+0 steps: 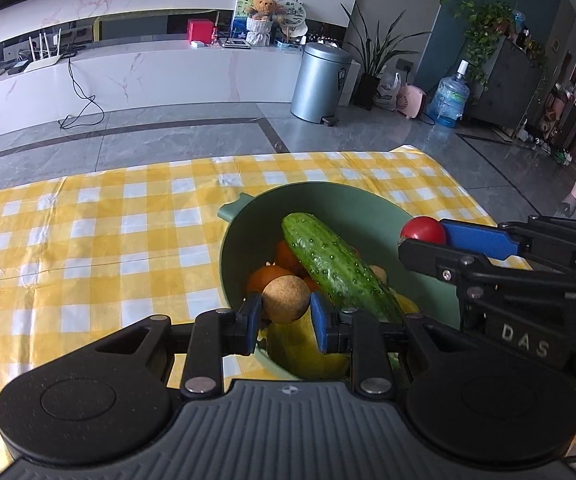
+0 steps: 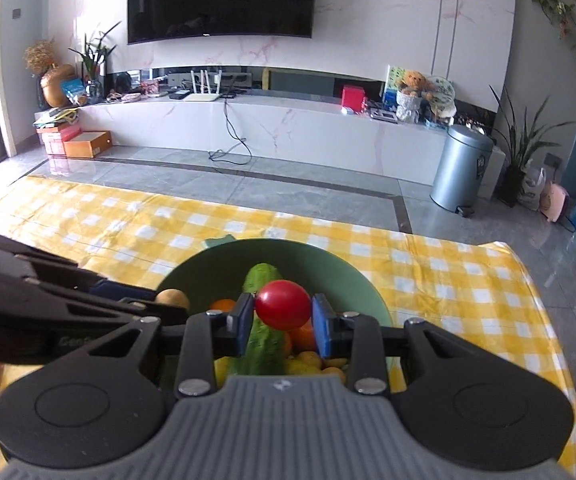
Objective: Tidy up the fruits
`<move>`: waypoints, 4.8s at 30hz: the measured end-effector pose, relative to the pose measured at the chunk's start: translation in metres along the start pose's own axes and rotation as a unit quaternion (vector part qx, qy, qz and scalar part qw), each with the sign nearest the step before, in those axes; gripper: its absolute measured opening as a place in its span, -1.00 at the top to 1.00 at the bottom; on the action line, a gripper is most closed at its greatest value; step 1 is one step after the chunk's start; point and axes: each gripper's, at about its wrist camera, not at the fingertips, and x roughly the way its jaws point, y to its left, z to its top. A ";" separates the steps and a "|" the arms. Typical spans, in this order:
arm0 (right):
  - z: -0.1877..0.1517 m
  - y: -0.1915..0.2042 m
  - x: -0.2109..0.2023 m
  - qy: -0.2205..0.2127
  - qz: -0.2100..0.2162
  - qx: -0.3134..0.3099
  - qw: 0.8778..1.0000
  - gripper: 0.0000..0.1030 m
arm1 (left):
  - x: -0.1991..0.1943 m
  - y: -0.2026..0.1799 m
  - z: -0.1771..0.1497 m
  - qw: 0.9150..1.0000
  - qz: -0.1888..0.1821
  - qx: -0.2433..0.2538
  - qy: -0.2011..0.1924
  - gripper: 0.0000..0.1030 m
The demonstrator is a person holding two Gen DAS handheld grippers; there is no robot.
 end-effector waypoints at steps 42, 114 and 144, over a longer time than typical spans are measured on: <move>0.009 -0.017 -0.010 0.026 -0.039 0.028 0.999 -0.33 | -0.048 -0.024 -0.006 0.996 0.063 0.024 -0.056 -0.21; -0.140 0.065 -0.118 -0.084 -0.029 0.107 0.990 -0.92 | -0.103 -0.025 -0.152 0.971 0.218 0.029 -0.098 -0.89; -0.141 0.066 -0.118 -0.083 -0.029 0.106 0.990 -0.92 | -0.104 -0.025 -0.151 0.971 0.217 0.028 -0.097 -0.89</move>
